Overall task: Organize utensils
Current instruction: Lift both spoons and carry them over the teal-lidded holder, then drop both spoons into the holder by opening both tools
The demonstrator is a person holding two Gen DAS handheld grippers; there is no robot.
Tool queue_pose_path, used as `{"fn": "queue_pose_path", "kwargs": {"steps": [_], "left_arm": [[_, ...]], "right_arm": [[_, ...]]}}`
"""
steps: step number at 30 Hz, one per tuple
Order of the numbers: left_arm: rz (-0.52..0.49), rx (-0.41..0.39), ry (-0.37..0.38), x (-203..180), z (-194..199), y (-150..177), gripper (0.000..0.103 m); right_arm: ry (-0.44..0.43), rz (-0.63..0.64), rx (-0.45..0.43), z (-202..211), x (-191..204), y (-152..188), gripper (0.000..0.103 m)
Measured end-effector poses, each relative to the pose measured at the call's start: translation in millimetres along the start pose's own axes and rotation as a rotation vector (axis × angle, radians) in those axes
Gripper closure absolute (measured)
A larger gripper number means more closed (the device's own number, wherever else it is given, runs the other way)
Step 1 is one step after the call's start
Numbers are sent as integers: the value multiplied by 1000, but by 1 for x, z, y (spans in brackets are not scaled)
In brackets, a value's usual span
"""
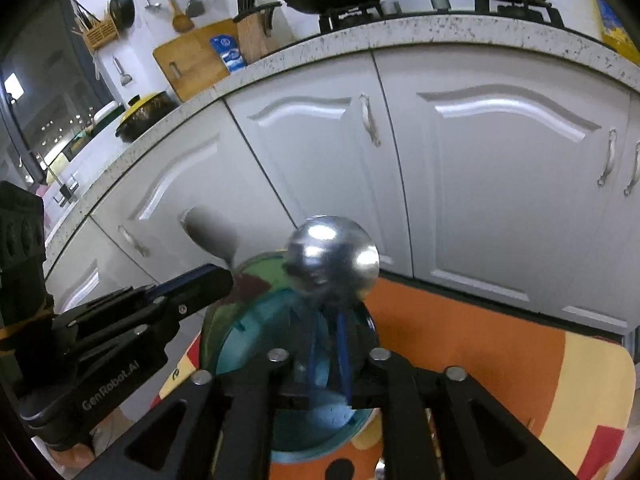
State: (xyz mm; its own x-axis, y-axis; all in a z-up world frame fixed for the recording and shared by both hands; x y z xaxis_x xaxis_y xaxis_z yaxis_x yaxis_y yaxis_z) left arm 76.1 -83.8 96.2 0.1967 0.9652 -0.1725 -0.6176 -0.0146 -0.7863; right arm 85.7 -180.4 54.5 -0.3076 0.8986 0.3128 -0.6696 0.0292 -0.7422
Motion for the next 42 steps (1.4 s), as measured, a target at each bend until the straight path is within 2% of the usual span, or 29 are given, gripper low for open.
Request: {"fn": "queue_pose_path", "kwargs": {"steps": [2,5,13,21,28,35,42], "left_arm": [[9,0,5,0,2,0,95],[29,-3,10,1,8,-1,82],[50,-14,1,4,29,8,67],[45,-28,-21,3,52,24,65],[42,-16,1,-9,66,42,63],[39,-20,33,-27,82,54,56],[4,-26,39,-45,95,65,55]], "right_arm": [[-3,-13,-12,6,-3,-1,75],[-9,-25,-23,14,-4,-2,75],[1,-37,-49,37,-4,1,75],[24,-42,-64,56,0,17,74],[43,-35,-77,80,6,28,69],[68,-24,-87,105,11,42,64],[100,-24,-106,133,9,59,63]]}}
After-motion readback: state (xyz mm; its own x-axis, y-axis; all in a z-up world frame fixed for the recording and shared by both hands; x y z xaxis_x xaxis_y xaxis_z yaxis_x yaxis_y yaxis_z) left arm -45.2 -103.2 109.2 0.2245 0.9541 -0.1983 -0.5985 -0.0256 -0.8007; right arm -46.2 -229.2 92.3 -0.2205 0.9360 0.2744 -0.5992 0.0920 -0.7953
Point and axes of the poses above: each gripper's, at about its wrist camera, not at the fingertips, and z roughly against the way its jaws point, x to its left, y to its underside, the point moved 9 cm from there along -z, roughly the way its jaws point, and after that the axes turned 7 degrees about -x, right-handed, at the moved point
